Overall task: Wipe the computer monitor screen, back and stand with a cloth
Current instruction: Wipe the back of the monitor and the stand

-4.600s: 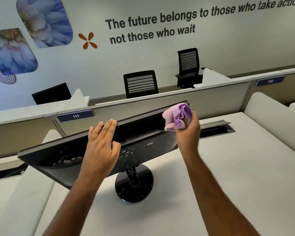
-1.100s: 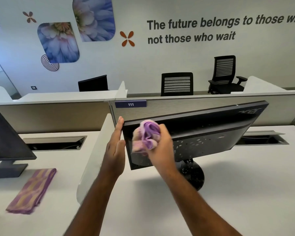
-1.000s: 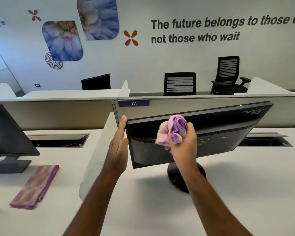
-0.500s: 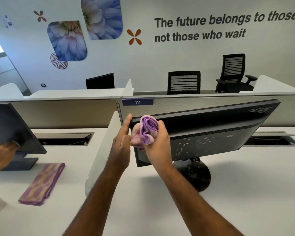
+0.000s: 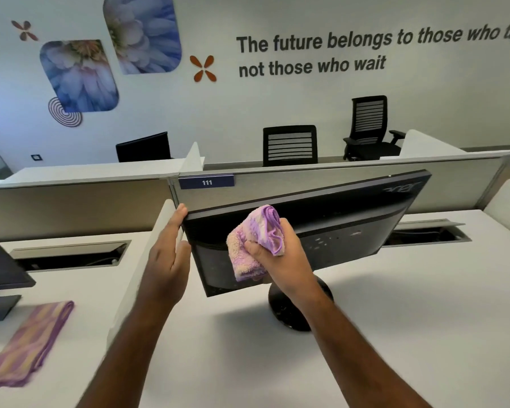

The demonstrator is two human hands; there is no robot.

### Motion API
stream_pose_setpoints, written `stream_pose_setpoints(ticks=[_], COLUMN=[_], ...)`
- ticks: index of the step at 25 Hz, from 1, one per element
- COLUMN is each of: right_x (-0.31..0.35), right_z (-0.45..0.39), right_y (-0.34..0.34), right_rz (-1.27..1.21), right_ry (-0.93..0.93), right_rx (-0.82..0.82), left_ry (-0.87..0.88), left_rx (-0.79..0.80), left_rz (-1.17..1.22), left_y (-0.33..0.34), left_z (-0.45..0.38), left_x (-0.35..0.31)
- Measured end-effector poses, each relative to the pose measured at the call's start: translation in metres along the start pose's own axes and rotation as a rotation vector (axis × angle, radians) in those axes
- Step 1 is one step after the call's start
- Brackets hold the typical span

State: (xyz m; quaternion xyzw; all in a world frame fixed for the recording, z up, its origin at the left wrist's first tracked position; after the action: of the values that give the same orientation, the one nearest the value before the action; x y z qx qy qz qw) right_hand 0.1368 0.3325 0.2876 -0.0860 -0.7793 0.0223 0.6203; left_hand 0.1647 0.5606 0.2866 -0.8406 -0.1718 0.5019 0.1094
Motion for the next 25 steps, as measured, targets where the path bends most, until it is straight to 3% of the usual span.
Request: stream_pose_setpoints(ticks=[5, 9, 13, 21, 25], right_x=[-0.012, -0.017, -0.031, -0.056, -0.056], right_z=[0.009, 0.018, 0.016, 0.006, -0.016], right_y=[-0.074, -0.133, -0.194, -0.321, -0.35], right_rz=[-0.015, -0.158, -0.077, 0.563, 0.924], right_ry=[0.086, 0.227, 0.242, -0.001, -0.175], right_rx=[-0.016, -0.046, -0.151, -0.421, -0.456], left_ry=[0.123, 0.219, 0.24, 0.253, 0.257], left_rx=[-0.093, -0.083, -0.024, 0.157, 0.196], left_rz=[-0.269, -0.511, -0.612, -0.715, -0.706], left_y=[0.017, 0.041, 0.078, 0.171, 0.216], left_z=[-0.005, -0.007, -0.016, -0.033, -0.037], left_x=[-0.01, -0.027, -0.045, -0.088, -0.108])
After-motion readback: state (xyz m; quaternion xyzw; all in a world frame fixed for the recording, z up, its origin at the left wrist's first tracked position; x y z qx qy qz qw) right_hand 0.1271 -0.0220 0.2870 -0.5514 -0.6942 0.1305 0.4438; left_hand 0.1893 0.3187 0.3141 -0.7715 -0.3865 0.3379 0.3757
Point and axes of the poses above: each hand's wrist, its own z-axis away from the middle knuckle, its own y-axis out of the palm, x = y × z, the point moved 1 cm from there along -z, towards the middle knuckle, and after that the axes turned 7 degrees about z, right-handed, at the moved point
